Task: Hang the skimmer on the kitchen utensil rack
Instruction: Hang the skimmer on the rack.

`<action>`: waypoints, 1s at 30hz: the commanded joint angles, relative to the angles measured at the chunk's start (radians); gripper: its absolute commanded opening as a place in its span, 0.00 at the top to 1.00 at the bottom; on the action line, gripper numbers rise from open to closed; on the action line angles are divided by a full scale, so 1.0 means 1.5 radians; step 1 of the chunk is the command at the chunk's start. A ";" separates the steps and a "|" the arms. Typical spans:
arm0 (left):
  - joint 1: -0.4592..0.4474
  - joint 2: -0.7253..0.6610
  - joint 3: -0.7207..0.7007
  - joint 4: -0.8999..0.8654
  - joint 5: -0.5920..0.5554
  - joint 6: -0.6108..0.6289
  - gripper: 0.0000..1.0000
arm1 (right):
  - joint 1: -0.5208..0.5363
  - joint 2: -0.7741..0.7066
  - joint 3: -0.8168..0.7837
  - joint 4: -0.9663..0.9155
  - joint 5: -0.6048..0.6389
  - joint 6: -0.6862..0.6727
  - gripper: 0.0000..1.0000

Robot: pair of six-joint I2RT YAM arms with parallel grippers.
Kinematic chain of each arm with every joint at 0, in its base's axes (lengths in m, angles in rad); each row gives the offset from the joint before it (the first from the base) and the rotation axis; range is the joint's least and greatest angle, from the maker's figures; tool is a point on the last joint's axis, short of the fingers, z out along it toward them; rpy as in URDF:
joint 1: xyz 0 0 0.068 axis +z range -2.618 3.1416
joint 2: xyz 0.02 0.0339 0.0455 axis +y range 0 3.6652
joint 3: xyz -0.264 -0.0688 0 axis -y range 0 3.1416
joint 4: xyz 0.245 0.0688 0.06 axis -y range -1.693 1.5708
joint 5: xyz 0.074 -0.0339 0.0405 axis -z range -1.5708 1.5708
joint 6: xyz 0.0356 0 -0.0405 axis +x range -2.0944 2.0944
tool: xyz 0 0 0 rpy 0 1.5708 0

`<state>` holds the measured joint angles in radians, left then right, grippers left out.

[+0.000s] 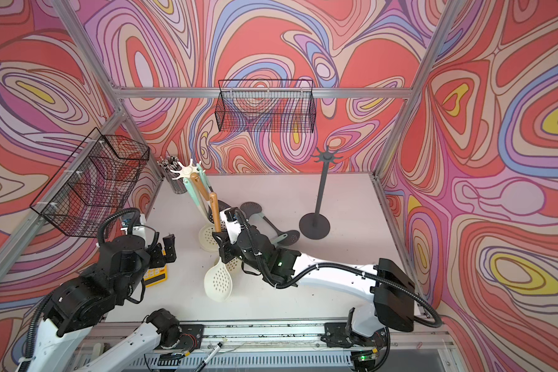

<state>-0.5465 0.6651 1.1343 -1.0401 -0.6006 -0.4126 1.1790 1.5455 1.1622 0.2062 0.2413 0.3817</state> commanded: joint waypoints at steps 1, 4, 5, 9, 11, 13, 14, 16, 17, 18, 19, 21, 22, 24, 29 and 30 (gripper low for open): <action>0.012 0.017 -0.018 -0.002 -0.090 0.003 0.00 | 0.039 0.032 0.053 0.039 0.083 -0.009 0.98; 0.047 0.012 -0.043 0.043 -0.060 0.026 0.00 | 0.055 0.065 0.078 0.046 0.100 -0.002 0.99; 0.063 0.009 -0.053 0.059 -0.040 0.031 0.00 | 0.057 0.076 0.091 0.033 0.109 0.003 1.00; 0.171 0.019 -0.093 0.105 0.111 0.037 0.00 | 0.067 0.109 0.139 0.003 0.119 -0.012 1.00; 0.238 0.022 -0.112 0.125 0.203 0.036 0.00 | 0.071 0.117 0.148 0.003 0.120 -0.015 1.00; 0.306 0.018 -0.133 0.144 0.288 0.034 0.00 | 0.074 0.125 0.161 -0.004 0.123 -0.018 1.00; 0.331 0.014 -0.140 0.152 0.318 0.034 0.00 | 0.076 0.128 0.165 -0.005 0.124 -0.020 1.00; 0.366 0.006 -0.154 0.162 0.363 0.030 0.00 | 0.083 0.135 0.176 -0.006 0.130 -0.029 1.00; 0.379 0.003 -0.160 0.166 0.377 0.028 0.00 | 0.087 0.140 0.184 -0.010 0.136 -0.034 1.00; 0.388 0.000 -0.166 0.169 0.388 0.028 0.00 | 0.092 0.145 0.192 -0.014 0.142 -0.039 1.00; 0.394 -0.002 -0.172 0.172 0.391 0.024 0.00 | 0.094 0.147 0.198 -0.015 0.145 -0.041 1.00; 0.405 -0.012 -0.187 0.178 0.397 0.016 0.00 | 0.097 0.163 0.214 -0.022 0.144 -0.044 1.00; 0.412 -0.017 -0.195 0.181 0.397 0.009 0.00 | 0.098 0.170 0.222 -0.026 0.147 -0.045 1.00; 0.425 -0.034 -0.211 0.185 0.399 -0.003 0.00 | 0.103 0.177 0.232 -0.024 0.156 -0.055 1.00; 0.440 -0.040 -0.221 0.189 0.393 -0.015 0.00 | 0.104 0.198 0.266 -0.041 0.168 -0.053 1.00; 0.444 -0.037 -0.222 0.189 0.398 -0.017 0.00 | 0.104 0.205 0.277 -0.048 0.167 -0.053 1.00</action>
<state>0.1051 0.6048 0.8085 -0.7837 -0.0250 -0.4088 1.3300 1.8347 1.5227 0.1398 0.4587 0.3088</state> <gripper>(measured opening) 0.999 0.146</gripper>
